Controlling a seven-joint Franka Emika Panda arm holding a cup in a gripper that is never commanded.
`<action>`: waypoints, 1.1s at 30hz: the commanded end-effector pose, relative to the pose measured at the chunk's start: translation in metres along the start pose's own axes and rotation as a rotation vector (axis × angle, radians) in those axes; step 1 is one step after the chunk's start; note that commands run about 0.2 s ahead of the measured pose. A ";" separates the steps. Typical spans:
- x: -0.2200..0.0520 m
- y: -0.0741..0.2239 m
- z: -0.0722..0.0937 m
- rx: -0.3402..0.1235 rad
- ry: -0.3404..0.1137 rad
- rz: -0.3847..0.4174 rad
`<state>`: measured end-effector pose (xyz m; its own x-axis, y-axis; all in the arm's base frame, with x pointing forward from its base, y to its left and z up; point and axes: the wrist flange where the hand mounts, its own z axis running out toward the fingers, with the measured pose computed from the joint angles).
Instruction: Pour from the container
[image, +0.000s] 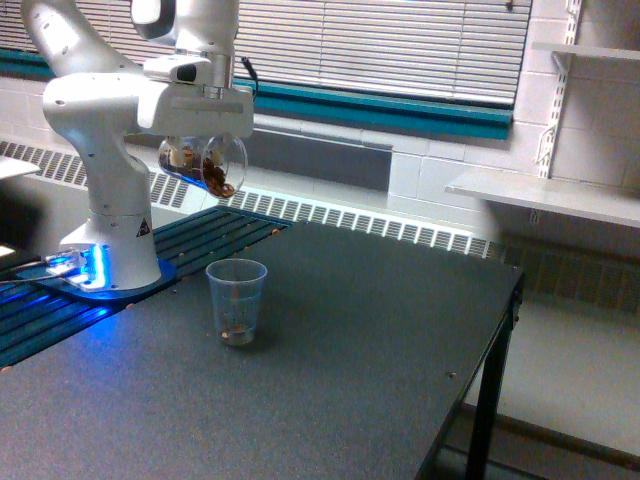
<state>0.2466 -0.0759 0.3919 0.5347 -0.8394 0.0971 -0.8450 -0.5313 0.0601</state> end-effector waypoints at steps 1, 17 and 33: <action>-0.006 0.002 0.016 -0.034 -0.026 -0.007; -0.009 -0.003 0.021 -0.040 -0.043 -0.018; -0.013 -0.006 0.024 -0.051 -0.057 -0.031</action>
<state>0.2509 -0.0688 0.3818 0.5583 -0.8269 0.0670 -0.8290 -0.5530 0.0838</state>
